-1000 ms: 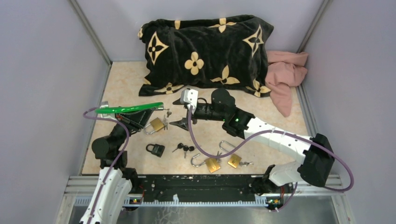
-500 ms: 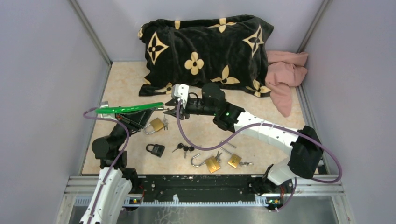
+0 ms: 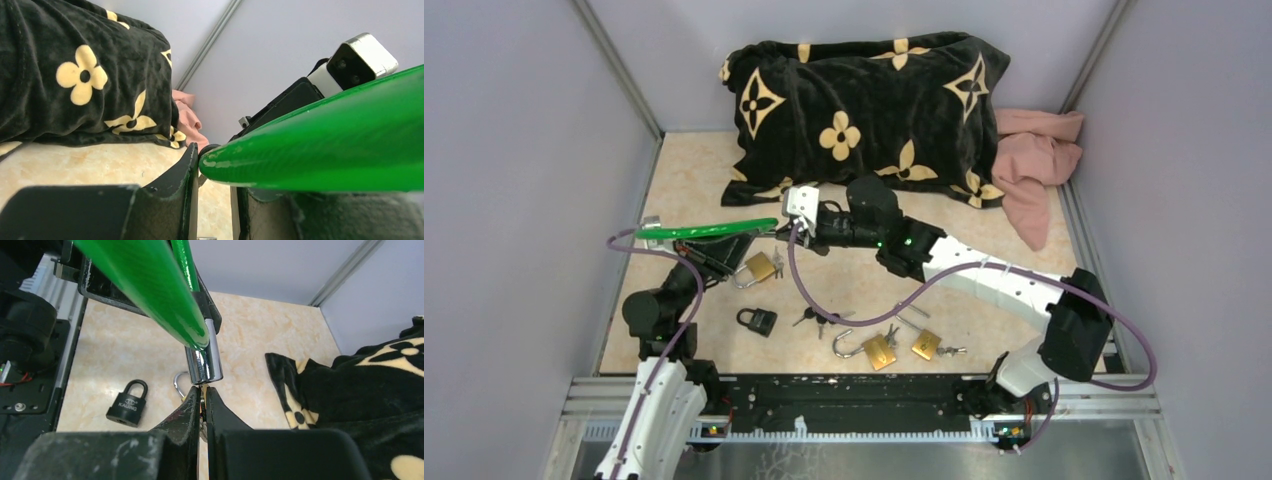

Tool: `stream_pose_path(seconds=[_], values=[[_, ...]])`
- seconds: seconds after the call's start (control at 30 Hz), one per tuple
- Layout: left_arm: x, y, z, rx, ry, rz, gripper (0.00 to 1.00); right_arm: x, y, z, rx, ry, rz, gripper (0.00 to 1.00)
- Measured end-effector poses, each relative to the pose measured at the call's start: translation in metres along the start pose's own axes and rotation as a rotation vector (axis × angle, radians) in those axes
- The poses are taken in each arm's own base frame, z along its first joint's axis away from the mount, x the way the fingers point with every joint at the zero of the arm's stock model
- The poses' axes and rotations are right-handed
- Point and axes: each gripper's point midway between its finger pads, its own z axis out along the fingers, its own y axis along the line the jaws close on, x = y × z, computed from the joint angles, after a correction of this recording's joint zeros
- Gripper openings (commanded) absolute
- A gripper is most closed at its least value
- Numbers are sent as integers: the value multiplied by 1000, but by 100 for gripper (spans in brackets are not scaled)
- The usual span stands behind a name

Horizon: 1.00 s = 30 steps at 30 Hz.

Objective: Lock with the key
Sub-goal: Lock the lock, then place the key at the center of the board.

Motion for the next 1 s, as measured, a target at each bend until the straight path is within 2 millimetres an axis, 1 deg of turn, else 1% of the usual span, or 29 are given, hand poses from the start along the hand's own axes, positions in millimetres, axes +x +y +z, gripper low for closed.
stream_pose_path(seconds=[0.07,0.17,0.2,0.3,0.37,0.4,0.5,0.57,0.63,0.7,0.77,0.83,0.93,1.0], values=[[3,2,0,-4,14,4,0,5,0,-4,12,23,-23,0],[11,1,-2,2,49,5,0,16,4,-17,26,61,-38,0],[8,3,-1,-5,37,16,0,26,3,-27,48,97,-34,0],[2,5,-1,-17,6,49,0,58,-12,-59,137,204,-8,0],[0,6,-1,-20,-2,62,0,74,-20,-76,192,259,8,0],[0,6,-1,-22,-3,64,0,79,-21,-81,206,278,13,0],[-1,7,-1,-27,-9,68,0,85,-22,-92,236,291,30,0],[-1,9,-1,-33,-10,65,0,89,-24,-98,257,285,77,0],[-1,12,-1,-47,-11,58,0,95,-34,-103,287,267,165,0],[1,17,-1,-72,-8,44,0,106,-50,-104,318,247,271,0],[4,27,-3,-119,-2,20,0,131,-61,-95,324,266,408,0],[8,38,-4,-170,4,-4,0,166,-63,-79,312,326,548,0],[13,54,-8,-245,12,-36,0,222,-55,-61,301,437,731,0],[15,58,-10,-268,13,-44,0,257,-49,-55,307,508,838,0]])
